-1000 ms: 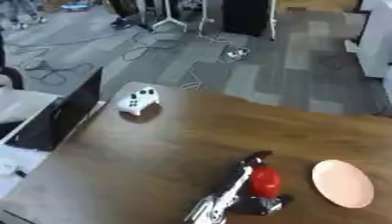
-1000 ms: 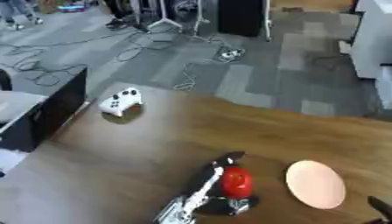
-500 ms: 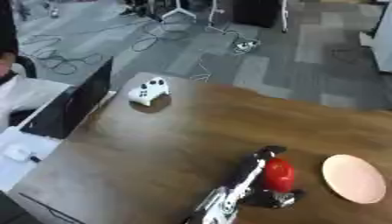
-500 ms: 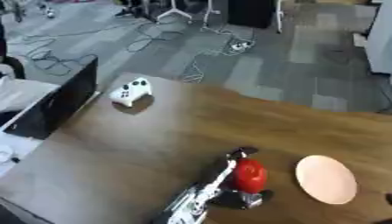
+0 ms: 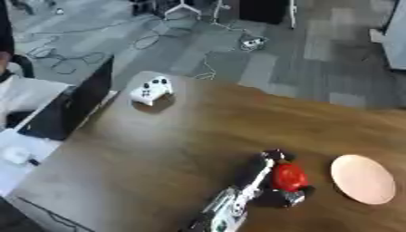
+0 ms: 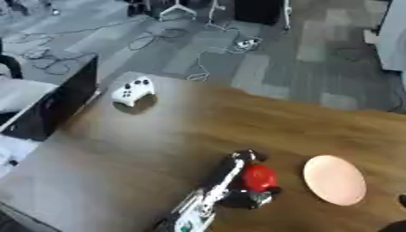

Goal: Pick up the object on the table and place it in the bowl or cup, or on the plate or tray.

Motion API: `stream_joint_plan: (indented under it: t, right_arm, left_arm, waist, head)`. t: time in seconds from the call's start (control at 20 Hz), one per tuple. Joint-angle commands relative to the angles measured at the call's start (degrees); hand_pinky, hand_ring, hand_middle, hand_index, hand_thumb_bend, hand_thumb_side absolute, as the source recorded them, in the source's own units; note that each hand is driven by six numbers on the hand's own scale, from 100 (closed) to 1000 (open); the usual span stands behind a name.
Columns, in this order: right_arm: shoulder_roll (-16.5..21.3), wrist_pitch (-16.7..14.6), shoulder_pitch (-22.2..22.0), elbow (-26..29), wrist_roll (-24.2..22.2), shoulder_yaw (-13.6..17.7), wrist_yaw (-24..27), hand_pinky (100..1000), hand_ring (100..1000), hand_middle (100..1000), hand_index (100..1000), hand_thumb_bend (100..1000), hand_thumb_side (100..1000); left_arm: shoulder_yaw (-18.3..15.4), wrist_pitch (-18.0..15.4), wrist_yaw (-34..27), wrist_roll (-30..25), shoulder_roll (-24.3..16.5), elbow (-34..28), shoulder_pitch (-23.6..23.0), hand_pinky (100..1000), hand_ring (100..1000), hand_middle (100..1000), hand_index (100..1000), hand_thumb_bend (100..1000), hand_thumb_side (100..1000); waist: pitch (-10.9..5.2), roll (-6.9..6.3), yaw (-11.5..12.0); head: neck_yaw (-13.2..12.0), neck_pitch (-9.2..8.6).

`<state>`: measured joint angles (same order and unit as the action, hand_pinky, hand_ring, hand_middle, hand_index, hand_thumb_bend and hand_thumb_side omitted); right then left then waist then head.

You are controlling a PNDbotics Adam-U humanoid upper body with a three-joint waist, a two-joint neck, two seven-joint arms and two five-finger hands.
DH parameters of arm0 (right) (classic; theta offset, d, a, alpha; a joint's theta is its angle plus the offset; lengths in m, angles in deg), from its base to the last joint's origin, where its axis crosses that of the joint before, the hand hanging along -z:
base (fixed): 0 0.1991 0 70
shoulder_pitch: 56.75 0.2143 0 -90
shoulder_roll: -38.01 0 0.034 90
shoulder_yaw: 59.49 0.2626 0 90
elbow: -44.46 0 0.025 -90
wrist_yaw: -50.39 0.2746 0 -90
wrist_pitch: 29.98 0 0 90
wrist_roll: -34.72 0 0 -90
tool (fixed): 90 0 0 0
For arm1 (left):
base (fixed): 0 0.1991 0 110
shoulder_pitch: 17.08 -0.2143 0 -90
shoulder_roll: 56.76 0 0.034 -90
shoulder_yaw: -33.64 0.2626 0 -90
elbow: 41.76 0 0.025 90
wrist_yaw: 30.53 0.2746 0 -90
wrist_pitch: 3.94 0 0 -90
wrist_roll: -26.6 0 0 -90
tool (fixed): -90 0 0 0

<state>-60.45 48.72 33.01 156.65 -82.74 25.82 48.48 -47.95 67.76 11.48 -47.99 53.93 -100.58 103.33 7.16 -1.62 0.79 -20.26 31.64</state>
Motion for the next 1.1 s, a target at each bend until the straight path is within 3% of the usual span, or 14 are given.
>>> stream_joint_plan:
  t: [0.05, 0.35, 0.45, 0.5, 0.6, 0.75, 0.8, 0.85, 0.9, 0.95, 1.0, 1.05, 1.1]
  right_arm:
    - [0.3, 0.2, 0.7, 1.2, 0.1, 0.2, 0.1, 508, 584, 587, 1000, 100, 591]
    - [0.3, 0.4, 0.8, 1.0, 0.1, 0.3, 0.2, 508, 584, 588, 1000, 100, 595]
    - [0.4, 0.4, 0.9, 1.0, 0.1, 0.3, 0.2, 508, 584, 588, 1000, 100, 596]
    - [0.4, 0.5, 0.9, 1.0, 0.1, 0.3, 0.3, 508, 585, 588, 1000, 100, 596]
    - [0.5, 0.5, 1.0, 0.9, 0.1, 0.3, 0.3, 509, 585, 588, 1000, 100, 596]
    - [0.6, 0.6, 1.0, 0.9, 0.1, 0.3, 0.5, 509, 585, 588, 1000, 100, 597]
    - [0.6, 0.6, 1.0, 0.9, 0.1, 0.4, 0.5, 509, 585, 588, 1000, 100, 598]
    - [0.6, 0.7, 1.0, 0.9, 0.1, 0.4, 0.5, 509, 585, 588, 1000, 100, 598]
    - [0.6, 0.7, 1.0, 0.9, 0.1, 0.4, 0.6, 509, 585, 589, 1000, 100, 600]
    - [0.6, 0.7, 1.0, 0.9, 0.1, 0.4, 0.6, 509, 585, 589, 1000, 100, 600]
    - [0.6, 0.7, 1.1, 0.8, 0.1, 0.4, 0.6, 510, 585, 589, 1000, 100, 600]
    - [0.6, 0.7, 1.1, 0.8, 0.0, 0.4, 0.6, 509, 585, 589, 1000, 100, 601]
    - [0.6, 0.8, 1.1, 0.8, 0.0, 0.4, 0.5, 510, 586, 589, 1000, 100, 601]
  left_arm:
    - [0.8, 0.6, 0.8, 0.5, 1.5, 1.6, -0.2, 222, 461, 572, 721, 417, 566]
    - [1.1, 0.9, 1.2, 0.3, 1.6, 1.8, -0.1, 231, 465, 580, 719, 392, 596]
    - [1.2, 1.0, 1.5, -0.3, 1.6, 2.0, 0.1, 263, 492, 623, 762, 407, 621]
    - [1.4, 0.9, 2.0, -1.1, 1.6, 2.1, 0.2, 355, 610, 707, 824, 428, 663]
    - [1.6, 0.9, 3.3, -3.0, 1.5, 2.2, 0.5, 405, 680, 768, 860, 440, 701]
    - [1.5, 1.3, 5.5, -6.0, 1.5, 2.3, 1.0, 435, 709, 789, 875, 432, 713]
    - [1.4, 1.5, 6.2, -6.6, 1.6, 2.2, 1.1, 373, 607, 737, 833, 411, 680]
    - [1.4, 1.8, 6.8, -7.0, 1.6, 2.1, 1.2, 384, 621, 744, 838, 414, 684]
    - [1.3, 2.1, 7.3, -7.1, 1.6, 2.0, 1.3, 259, 484, 641, 777, 374, 636]
    - [1.2, 2.4, 7.7, -7.1, 1.6, 1.9, 1.3, 268, 493, 651, 783, 379, 641]
    - [1.2, 2.7, 8.0, -7.0, 1.7, 1.8, 1.4, 196, 424, 580, 733, 345, 614]
    - [1.2, 3.0, 8.2, -6.9, 1.7, 1.7, 1.4, 209, 437, 594, 745, 350, 617]
    - [1.3, 3.2, 8.3, -6.8, 1.7, 1.7, 1.5, 183, 408, 553, 705, 336, 608]
  waist:
    - [-0.33, 0.07, -0.3]
    - [-0.42, -0.19, -0.5]
    - [-0.45, -0.31, -0.6]
    - [-0.47, -0.4, -0.6]
    - [-0.51, -0.53, -0.7]
    - [-0.6, -0.68, -0.9]
    - [-0.61, -0.73, -0.9]
    - [-0.62, -0.77, -1.0]
    - [-0.62, -0.8, -1.0]
    - [-0.62, -0.83, -1.0]
    - [-0.6, -0.86, -1.1]
    - [-0.59, -0.88, -1.1]
    - [-0.56, -0.9, -1.1]
  head:
    - [-0.2, 0.14]
    - [-0.2, 0.33]
    - [-0.1, 0.42]
    - [-0.1, 0.48]
    - [0.0, 0.57]
    - [0.0, 0.59]
    - [0.0, 0.59]
    - [0.0, 0.61]
    - [0.0, 0.63]
    - [0.0, 0.65]
    - [0.0, 0.68]
    - [0.0, 0.72]
    - [0.0, 0.76]
